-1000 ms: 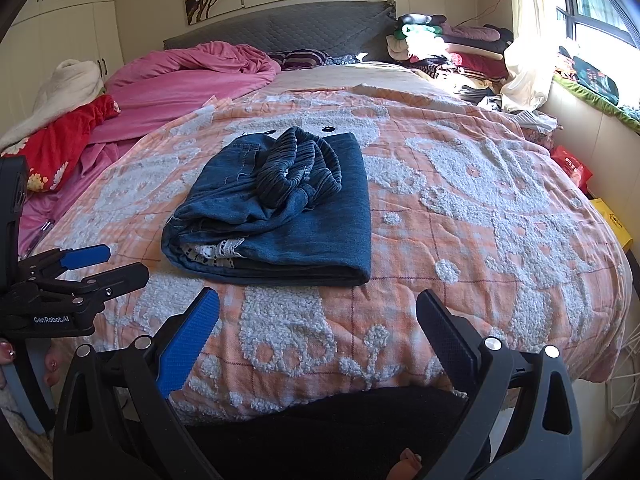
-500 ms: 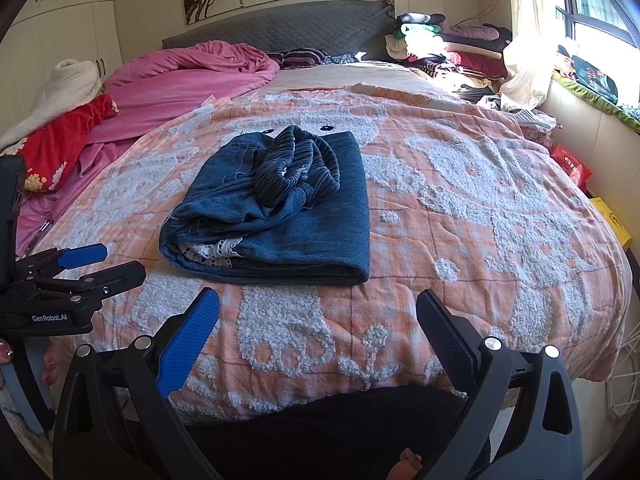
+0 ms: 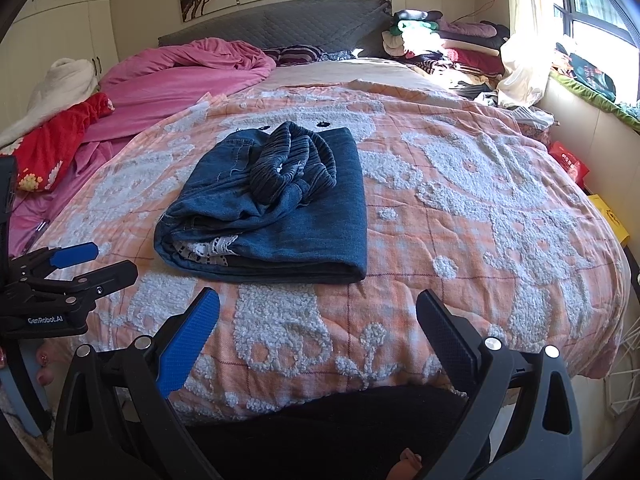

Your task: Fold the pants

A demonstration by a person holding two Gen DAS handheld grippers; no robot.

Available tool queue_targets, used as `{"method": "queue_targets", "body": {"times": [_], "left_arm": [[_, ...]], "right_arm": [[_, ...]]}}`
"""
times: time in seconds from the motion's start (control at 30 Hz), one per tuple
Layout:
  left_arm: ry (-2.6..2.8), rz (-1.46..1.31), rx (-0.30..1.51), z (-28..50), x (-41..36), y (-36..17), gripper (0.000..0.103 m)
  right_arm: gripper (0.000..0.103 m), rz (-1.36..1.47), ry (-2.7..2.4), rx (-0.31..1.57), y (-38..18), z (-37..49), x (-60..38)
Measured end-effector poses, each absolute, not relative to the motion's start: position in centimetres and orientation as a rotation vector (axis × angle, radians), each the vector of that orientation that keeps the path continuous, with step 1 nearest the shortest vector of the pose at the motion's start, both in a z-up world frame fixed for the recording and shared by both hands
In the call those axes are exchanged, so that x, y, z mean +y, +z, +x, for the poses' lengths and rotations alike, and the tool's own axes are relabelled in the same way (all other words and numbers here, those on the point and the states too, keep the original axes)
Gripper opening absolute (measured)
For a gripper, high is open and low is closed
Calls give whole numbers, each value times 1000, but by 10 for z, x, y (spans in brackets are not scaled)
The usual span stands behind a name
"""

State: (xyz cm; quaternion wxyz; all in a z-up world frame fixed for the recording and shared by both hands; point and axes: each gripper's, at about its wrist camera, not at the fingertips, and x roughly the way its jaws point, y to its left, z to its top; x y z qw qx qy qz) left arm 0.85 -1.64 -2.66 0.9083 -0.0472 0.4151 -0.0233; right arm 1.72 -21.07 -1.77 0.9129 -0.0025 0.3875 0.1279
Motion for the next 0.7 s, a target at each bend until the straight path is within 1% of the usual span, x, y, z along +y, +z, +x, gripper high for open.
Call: {"method": "queue_targets", "body": {"times": [0.4, 0.5, 0.7], "left_arm": [[-88, -109, 853, 20, -8, -29, 94], [-121, -197, 841, 34, 15, -26, 94], [143, -257, 868, 85, 92, -27, 94]], "right_arm": [[98, 17, 211, 834, -23, 34, -224], [98, 21, 170, 842, -22, 50, -245], [98, 14, 55, 820, -11, 108, -326]]}}
